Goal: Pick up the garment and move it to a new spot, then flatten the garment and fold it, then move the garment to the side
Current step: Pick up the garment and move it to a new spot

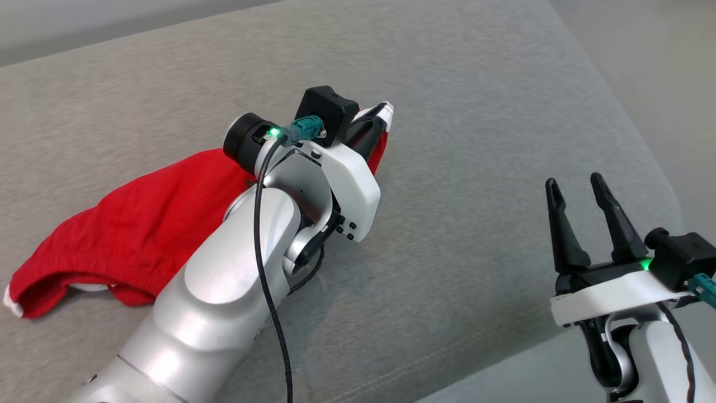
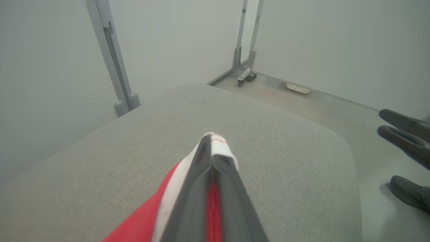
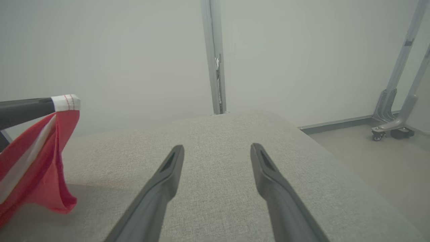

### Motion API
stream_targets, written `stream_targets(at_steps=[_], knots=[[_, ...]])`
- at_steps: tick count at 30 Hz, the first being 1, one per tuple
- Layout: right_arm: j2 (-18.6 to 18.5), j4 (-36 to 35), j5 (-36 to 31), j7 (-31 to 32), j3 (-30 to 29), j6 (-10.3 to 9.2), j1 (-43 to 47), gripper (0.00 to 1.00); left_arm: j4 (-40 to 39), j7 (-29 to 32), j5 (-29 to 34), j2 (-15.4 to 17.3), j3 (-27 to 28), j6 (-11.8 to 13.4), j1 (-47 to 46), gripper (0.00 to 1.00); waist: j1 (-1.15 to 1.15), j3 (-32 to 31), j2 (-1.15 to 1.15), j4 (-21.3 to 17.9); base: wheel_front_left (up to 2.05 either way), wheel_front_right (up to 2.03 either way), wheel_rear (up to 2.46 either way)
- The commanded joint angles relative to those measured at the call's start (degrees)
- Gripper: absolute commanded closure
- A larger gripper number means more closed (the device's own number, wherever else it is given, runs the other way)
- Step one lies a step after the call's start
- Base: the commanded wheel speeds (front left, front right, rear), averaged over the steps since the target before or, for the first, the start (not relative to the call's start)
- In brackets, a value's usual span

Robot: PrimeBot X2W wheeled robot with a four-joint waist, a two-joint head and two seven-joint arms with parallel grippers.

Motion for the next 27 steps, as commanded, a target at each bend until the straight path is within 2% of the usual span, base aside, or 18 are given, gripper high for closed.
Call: stream_targets(at_steps=[1,6,12,13,14,18,21,24,27], knots=[[-0.4,-0.9,0.5,-0.8,1.2,0.41,0.1,0.00,-1.1,-0.4,-0.2,0.3,1.6,-0.1,-2.4,1.00,0.00,1.3,0.00,-4.3,0.00,0.00,0.00],[0.1,0.6,1.2,-1.6,2.0,0.41,0.0,0.00,3.2,-0.3,-0.8,0.7,2.1,0.3,-2.6,1.00,0.00,1.8,0.00,-5.5,0.00,0.00,0.00],[0.1,1.5,1.4,-2.2,1.7,0.41,-0.6,0.00,8.6,-1.4,-2.9,0.1,2.4,-0.8,-2.5,1.00,0.00,2.7,0.00,-2.9,0.00,0.00,0.00],[0.1,1.5,1.5,-2.2,1.8,0.41,-0.9,0.00,9.4,-1.6,-3.2,0.0,2.3,-1.0,-2.6,0.57,0.00,2.9,0.00,-2.4,0.00,0.00,0.00],[0.0,1.6,1.5,-2.3,1.8,0.41,-1.1,0.00,9.9,-2.0,-3.6,-0.2,2.2,-1.3,-2.7,0.00,0.00,3.0,0.00,-1.7,0.00,0.00,0.00],[-1.0,2.1,1.4,-2.4,1.1,0.41,-1.9,0.00,9.9,-2.4,-4.9,-0.8,-0.4,-3.2,-3.2,0.00,0.00,2.8,0.00,2.3,0.00,0.00,0.00],[-1.6,2.0,1.1,-2.5,0.4,0.41,-2.3,0.00,7.7,-2.6,-4.7,-0.9,-2.1,-3.7,-3.2,0.00,0.00,2.1,0.00,5.1,0.00,0.00,0.00],[-2.1,1.6,0.8,-2.5,-0.4,0.41,-2.4,0.00,4.2,-4.0,-3.7,0.2,-2.0,-2.3,-2.7,0.00,0.00,1.2,0.00,8.0,0.00,0.00,0.00],[-2.5,1.5,0.5,-2.5,-1.1,0.41,-2.3,0.00,-0.1,-5.2,-3.0,3.4,-0.4,0.3,-1.2,0.00,0.00,0.3,0.00,11.0,0.00,0.00,0.00]])
